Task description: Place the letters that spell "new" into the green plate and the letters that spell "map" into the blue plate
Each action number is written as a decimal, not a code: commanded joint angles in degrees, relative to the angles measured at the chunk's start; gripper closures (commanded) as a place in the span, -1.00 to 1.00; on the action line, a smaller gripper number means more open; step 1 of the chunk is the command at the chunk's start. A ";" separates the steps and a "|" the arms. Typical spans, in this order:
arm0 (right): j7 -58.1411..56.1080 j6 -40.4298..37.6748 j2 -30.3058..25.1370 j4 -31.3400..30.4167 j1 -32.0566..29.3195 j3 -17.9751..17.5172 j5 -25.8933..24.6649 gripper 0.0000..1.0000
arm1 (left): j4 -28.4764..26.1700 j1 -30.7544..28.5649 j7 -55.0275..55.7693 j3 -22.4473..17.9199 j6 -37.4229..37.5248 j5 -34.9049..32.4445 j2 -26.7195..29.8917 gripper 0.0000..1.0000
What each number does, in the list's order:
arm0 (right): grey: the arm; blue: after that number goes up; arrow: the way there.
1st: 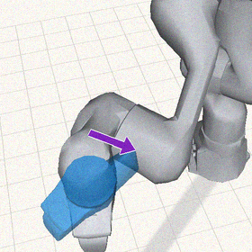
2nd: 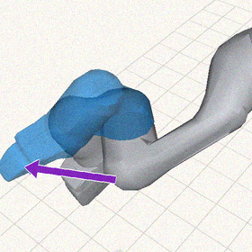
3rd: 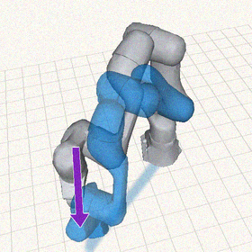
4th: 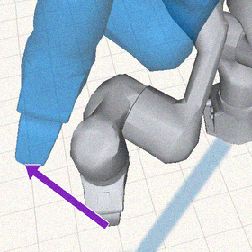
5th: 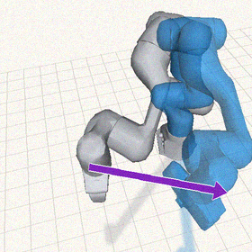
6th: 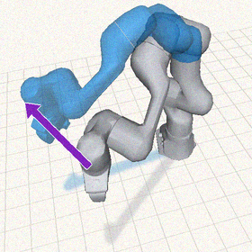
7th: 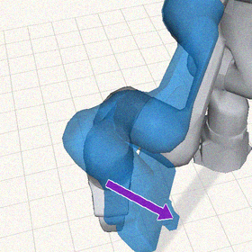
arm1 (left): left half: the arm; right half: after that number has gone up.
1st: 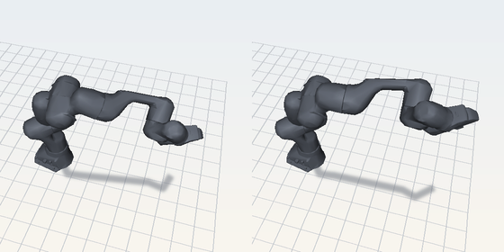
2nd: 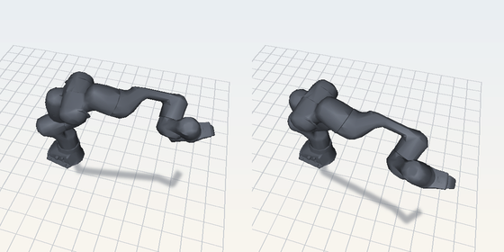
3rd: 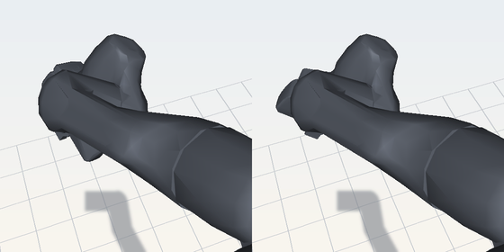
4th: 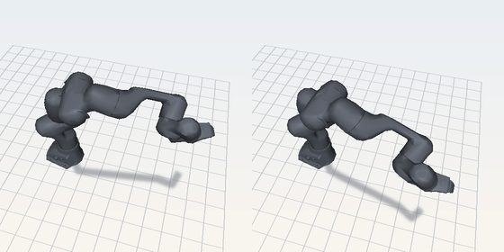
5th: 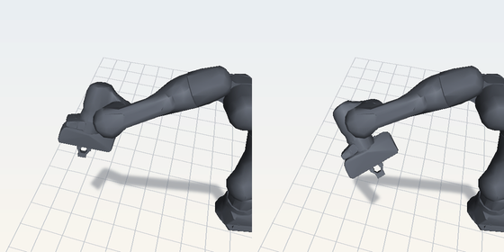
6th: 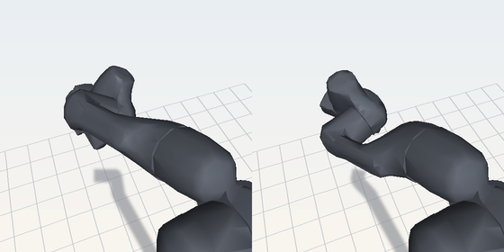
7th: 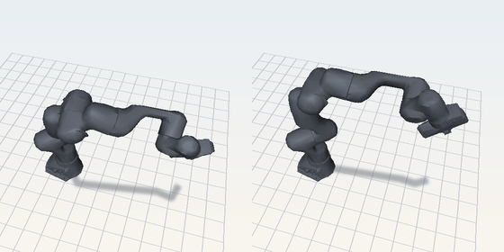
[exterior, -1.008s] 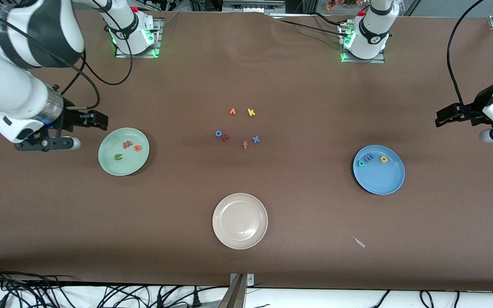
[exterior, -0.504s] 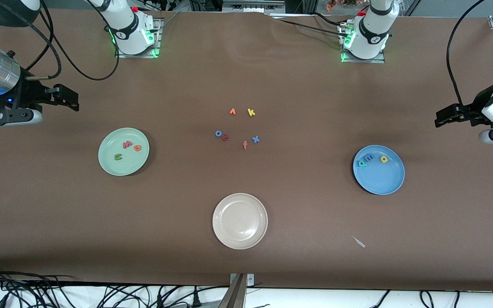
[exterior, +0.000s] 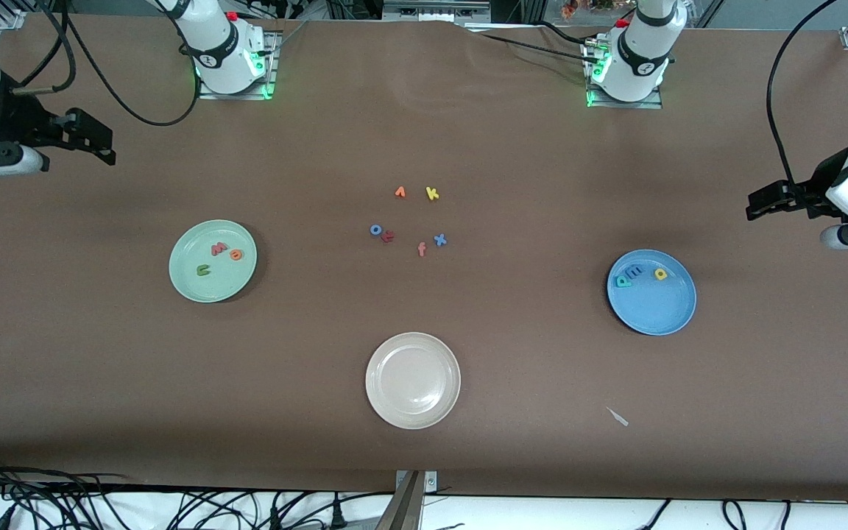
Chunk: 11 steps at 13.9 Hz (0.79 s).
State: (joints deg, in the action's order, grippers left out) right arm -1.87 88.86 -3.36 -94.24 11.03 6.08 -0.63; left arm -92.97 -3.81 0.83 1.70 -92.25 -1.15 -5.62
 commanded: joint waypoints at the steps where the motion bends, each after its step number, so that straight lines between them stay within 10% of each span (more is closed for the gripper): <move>1: -0.77 0.52 -0.86 -1.30 -1.19 -0.98 -0.42 -0.99 | 0.51 -0.05 -1.09 -0.21 0.06 2.03 -0.01 -1.00; 11: -0.68 0.26 1.69 0.46 -1.28 -0.54 0.28 -0.99 | 0.42 0.04 -1.09 -0.21 0.14 2.03 -0.10 -1.00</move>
State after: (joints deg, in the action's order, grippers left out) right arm -1.86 89.02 -2.41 -94.49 10.66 5.83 -0.65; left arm -92.97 -3.77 0.83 1.71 -92.25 -1.15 -5.65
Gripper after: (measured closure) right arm 0.000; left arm 0.000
